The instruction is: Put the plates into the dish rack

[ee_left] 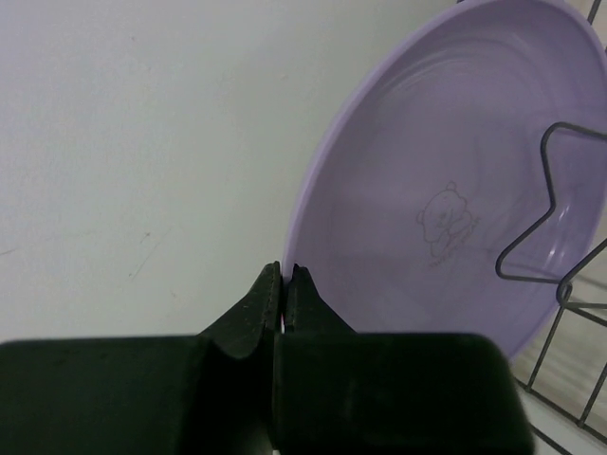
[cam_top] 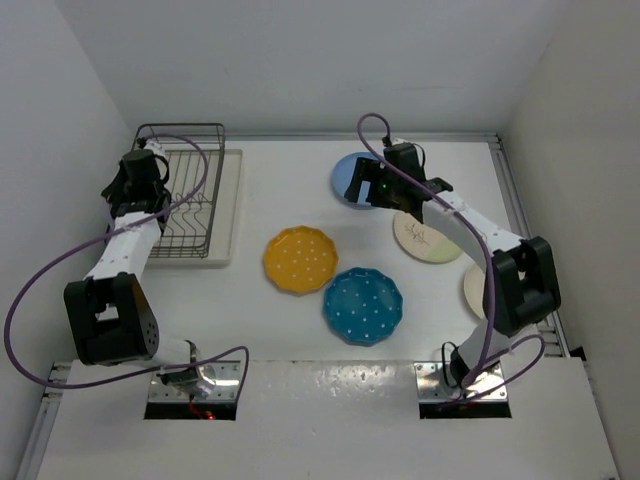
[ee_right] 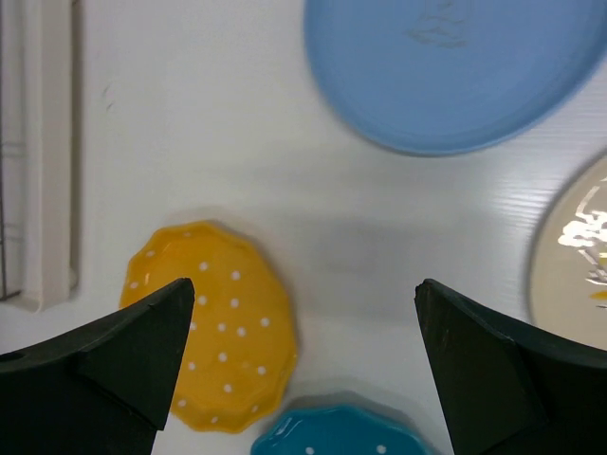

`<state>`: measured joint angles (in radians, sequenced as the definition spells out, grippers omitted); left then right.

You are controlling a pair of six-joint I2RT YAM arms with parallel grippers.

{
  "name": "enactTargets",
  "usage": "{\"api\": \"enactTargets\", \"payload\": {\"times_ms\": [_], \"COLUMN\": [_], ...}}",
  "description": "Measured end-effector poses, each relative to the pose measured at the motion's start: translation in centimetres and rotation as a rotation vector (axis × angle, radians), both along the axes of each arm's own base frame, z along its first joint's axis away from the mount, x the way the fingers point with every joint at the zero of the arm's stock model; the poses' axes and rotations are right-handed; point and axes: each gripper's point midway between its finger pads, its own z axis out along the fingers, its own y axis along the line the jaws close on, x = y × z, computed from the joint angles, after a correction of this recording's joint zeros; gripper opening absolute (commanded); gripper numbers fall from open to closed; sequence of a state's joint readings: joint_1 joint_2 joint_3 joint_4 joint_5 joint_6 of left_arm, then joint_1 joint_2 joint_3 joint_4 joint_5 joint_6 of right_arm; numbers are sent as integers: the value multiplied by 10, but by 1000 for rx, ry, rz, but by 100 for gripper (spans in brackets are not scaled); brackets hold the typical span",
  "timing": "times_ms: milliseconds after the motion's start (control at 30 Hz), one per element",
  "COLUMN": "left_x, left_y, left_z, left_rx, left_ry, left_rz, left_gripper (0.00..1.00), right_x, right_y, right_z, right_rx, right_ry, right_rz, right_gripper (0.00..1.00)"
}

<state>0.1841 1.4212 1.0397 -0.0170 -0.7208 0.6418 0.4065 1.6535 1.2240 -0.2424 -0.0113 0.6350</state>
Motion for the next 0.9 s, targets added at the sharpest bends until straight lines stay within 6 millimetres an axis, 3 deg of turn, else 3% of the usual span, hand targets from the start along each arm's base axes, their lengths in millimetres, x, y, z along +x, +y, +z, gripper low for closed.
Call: {"api": "enactTargets", "payload": {"times_ms": [133,233,267,367,467,600,700,800,833,900], "left_x": [8,14,15,13,15,21,25,26,26,28], "left_y": [-1,-1,-2,-4,-5,-6,-6,-7,-9,-16], "left_z": [-4,-7,-11,-23,-25,-1,21,38,40,46], "left_rx": [-7,-15,-20,-41,-64,-66,-62,-71,-82,-116], "left_ry": [-10,-9,5,61,102,82,56,42,43,38], "left_rz": [-21,-29,-38,-44,-47,-58,-64,-71,-78,-104], "left_gripper": [4,27,47,70,83,95,96,96,96,96], "right_x": [14,23,27,46,79,114,126,124,125,134], "right_y": [-32,-52,-59,-77,-95,-106,-106,-110,-111,-111], "right_z": [-9,-23,-30,-48,-62,-83,-109,-139,-140,-135], "right_rx": [-30,-41,-43,-42,-43,-31,-27,-41,-36,-23], "right_ry": [27,65,84,137,168,176,208,260,259,231], "right_rz": [-87,-147,-171,-240,-311,-356,-391,-459,-480,-505], "right_gripper": [100,100,100,100,96,80,71,68,67,53]}}
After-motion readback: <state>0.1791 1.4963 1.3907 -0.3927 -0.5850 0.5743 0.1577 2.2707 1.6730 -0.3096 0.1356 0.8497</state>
